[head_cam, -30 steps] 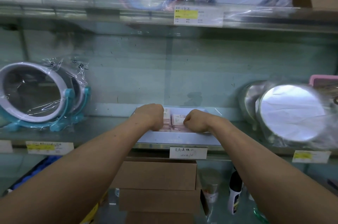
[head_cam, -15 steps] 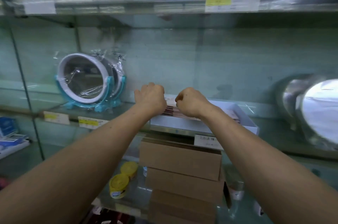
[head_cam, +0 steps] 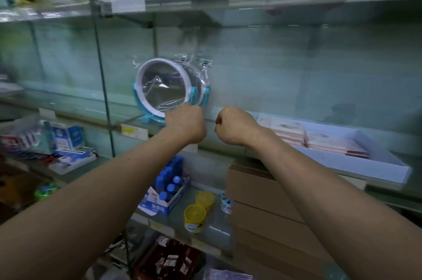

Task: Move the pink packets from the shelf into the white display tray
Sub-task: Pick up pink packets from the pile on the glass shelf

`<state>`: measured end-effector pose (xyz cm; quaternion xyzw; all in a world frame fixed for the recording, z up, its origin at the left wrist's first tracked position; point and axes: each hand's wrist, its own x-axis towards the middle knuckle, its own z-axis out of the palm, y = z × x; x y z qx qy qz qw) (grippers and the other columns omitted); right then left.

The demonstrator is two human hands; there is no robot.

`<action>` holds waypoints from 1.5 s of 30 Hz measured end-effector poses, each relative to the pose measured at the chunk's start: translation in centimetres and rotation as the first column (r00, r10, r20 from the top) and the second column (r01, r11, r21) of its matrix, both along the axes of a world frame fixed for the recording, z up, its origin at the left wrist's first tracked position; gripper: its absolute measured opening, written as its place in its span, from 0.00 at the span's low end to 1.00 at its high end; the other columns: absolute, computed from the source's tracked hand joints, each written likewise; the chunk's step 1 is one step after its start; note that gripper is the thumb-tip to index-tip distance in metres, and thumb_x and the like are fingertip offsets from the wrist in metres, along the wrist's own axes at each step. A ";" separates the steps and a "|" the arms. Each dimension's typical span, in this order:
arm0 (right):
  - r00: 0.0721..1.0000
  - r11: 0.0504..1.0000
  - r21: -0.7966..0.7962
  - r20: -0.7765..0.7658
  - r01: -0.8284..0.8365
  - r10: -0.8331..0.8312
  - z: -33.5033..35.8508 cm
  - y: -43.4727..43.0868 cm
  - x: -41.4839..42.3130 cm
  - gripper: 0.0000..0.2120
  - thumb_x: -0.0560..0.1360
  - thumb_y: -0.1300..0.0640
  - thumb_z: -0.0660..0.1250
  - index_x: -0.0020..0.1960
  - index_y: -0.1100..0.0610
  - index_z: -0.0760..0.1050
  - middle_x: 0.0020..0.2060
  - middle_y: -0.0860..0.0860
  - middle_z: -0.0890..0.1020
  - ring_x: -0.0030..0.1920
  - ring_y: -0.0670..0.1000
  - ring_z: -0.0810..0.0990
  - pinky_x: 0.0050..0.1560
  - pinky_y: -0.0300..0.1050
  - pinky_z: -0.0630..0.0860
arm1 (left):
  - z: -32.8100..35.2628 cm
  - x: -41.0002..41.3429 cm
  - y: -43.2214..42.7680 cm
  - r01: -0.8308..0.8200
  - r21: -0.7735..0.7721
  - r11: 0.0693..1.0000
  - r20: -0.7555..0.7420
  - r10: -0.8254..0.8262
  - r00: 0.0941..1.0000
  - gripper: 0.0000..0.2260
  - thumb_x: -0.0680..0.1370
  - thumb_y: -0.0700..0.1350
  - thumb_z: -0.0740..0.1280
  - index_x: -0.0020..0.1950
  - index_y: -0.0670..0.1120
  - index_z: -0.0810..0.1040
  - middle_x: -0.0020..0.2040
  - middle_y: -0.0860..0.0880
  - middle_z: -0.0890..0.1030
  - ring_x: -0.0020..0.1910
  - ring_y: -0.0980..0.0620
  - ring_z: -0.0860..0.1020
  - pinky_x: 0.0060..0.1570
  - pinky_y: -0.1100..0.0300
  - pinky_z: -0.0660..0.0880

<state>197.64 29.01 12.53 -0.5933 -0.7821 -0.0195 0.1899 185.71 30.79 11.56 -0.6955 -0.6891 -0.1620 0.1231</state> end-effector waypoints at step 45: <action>0.960 0.961 -0.058 0.056 -0.271 0.274 0.5 12.2 -49.1 0.14 0.77 0.61 0.62 0.34 0.58 0.61 0.39 0.54 0.72 0.44 0.58 0.72 0.36 0.43 0.65 | 0.1 -48.3 8.9 -0.345 -0.075 0.936 -0.121 0.335 0.934 0.20 0.75 0.45 0.64 0.68 0.50 0.69 0.64 0.45 0.70 0.62 0.44 0.72 0.63 0.47 0.63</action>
